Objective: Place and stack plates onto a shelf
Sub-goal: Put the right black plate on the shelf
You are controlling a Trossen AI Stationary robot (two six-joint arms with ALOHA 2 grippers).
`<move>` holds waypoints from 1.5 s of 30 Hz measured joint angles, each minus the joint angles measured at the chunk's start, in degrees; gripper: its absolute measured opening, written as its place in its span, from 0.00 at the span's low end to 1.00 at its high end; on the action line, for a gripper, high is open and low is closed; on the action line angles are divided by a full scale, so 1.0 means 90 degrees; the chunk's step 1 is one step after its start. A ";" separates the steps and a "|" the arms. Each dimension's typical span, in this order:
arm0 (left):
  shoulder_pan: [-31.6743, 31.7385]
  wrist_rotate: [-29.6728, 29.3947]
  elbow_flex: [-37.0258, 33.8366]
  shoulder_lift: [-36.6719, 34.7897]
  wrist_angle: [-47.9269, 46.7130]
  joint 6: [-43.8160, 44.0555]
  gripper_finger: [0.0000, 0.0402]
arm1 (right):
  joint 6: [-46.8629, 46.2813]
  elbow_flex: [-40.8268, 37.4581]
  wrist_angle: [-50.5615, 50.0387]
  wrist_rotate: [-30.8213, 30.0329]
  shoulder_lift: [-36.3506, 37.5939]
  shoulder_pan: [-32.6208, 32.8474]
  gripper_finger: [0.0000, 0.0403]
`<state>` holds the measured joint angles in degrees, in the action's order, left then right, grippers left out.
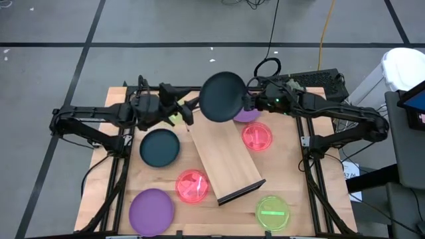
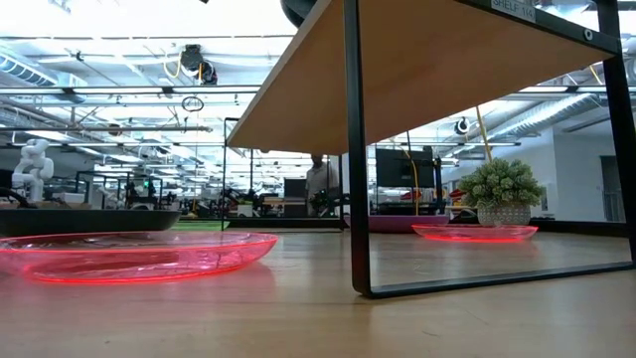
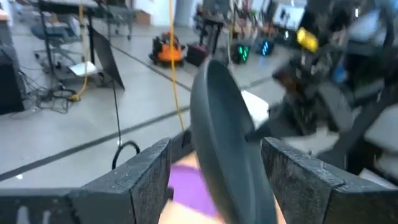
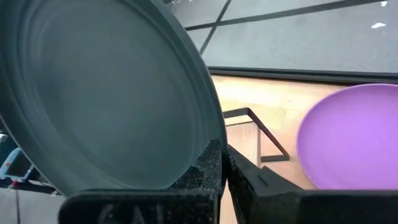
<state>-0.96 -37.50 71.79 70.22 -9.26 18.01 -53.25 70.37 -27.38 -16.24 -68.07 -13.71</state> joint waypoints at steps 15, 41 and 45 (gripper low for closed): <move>0.0155 -0.0274 0.0000 0.0567 0.0852 -0.0827 0.41 | 0.0393 -0.0002 0.0406 -0.0229 -0.0136 -0.0008 0.00; 0.0498 -0.0324 -0.0002 0.0613 0.0296 -0.0448 0.04 | 0.0805 0.0010 0.0507 -0.0217 -0.0119 0.0014 0.05; 0.0499 -0.0208 -0.0002 0.0614 0.0306 -0.0331 0.04 | 0.0782 0.0007 0.0509 -0.0187 -0.0119 0.0014 0.11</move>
<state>3.53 -39.37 71.77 75.75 -6.50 15.03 -46.21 70.43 -22.81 -17.92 -69.14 -13.58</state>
